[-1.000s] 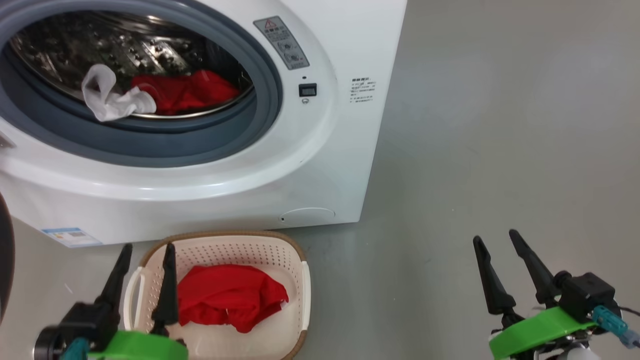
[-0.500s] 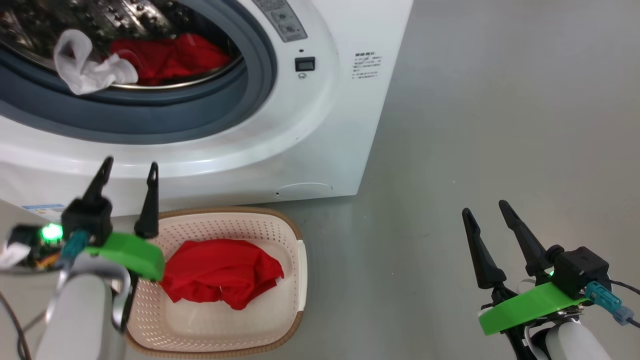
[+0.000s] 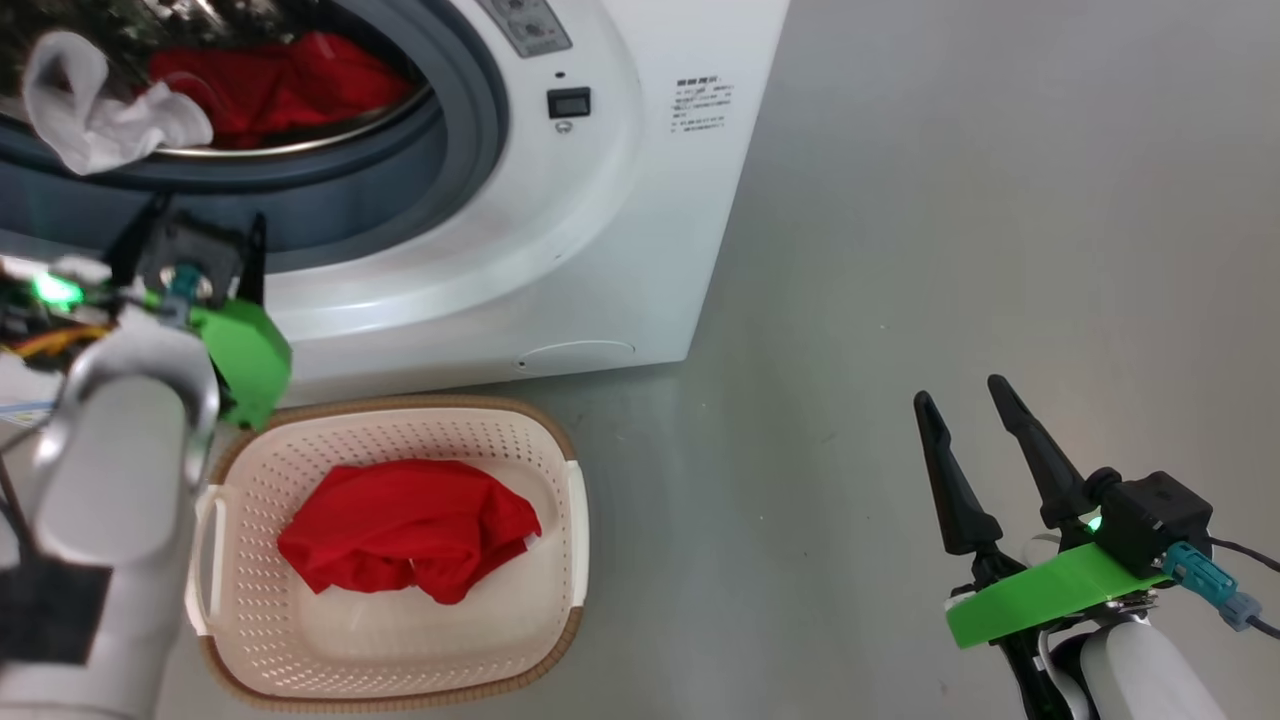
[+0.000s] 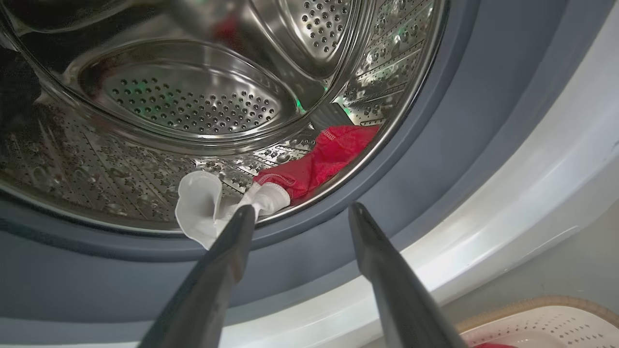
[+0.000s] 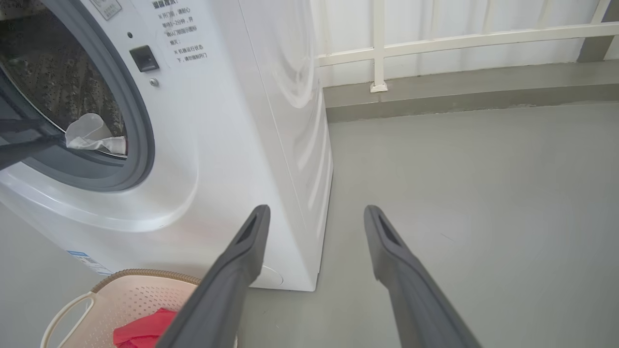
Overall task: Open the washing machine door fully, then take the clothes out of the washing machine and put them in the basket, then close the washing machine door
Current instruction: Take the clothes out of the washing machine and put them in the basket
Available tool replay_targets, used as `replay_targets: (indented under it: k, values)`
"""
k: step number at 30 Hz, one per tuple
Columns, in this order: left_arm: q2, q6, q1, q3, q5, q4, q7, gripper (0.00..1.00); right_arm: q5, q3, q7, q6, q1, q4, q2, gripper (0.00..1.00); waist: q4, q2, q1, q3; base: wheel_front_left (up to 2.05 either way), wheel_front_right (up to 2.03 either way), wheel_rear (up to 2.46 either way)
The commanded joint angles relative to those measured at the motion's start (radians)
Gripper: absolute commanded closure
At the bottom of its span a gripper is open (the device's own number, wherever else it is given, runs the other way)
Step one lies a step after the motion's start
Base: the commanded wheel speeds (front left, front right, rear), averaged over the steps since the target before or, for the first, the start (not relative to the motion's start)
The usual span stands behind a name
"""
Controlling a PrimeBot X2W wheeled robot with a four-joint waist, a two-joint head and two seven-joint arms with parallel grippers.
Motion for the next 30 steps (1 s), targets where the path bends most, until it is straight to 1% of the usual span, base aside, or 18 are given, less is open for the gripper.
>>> replay_targets:
  k: [1,6,15,22,24,30]
  values:
    - [0.056,0.013,-0.045,0.013,0.017,0.002,0.008,0.00,0.002,0.025,-0.006,0.006,-0.017,-0.024,-0.002,0.00,-0.008,0.0000,0.0000,0.012,0.00,0.00,0.00]
    - [0.078,0.033,-0.152,-0.024,0.058,0.098,0.058,0.00,0.003,0.025,-0.006,0.006,-0.033,-0.025,0.002,0.00,-0.024,0.0000,0.0000,0.038,0.00,0.00,0.00]
    - [0.128,0.046,-0.286,-0.106,0.134,0.242,0.133,0.00,0.005,0.032,-0.006,0.006,-0.063,-0.030,0.012,0.00,-0.054,0.0000,0.0000,0.088,0.00,0.00,0.00]
    - [0.154,0.056,-0.363,-0.152,0.167,0.284,0.153,0.00,0.007,0.039,-0.006,0.006,-0.085,-0.034,0.017,0.00,-0.076,0.0000,0.0000,0.134,0.00,0.00,0.00]
    - [0.163,0.071,-0.387,-0.162,0.171,0.294,0.158,0.00,0.009,0.042,-0.006,0.006,-0.095,-0.037,0.018,0.00,-0.085,0.0000,0.0000,0.153,0.00,0.00,0.00]
    - [0.178,0.093,-0.417,-0.171,0.166,0.309,0.166,0.00,0.010,0.046,-0.006,0.006,-0.107,-0.041,0.020,0.00,-0.098,0.0000,0.0000,0.178,0.00,0.00,0.00]
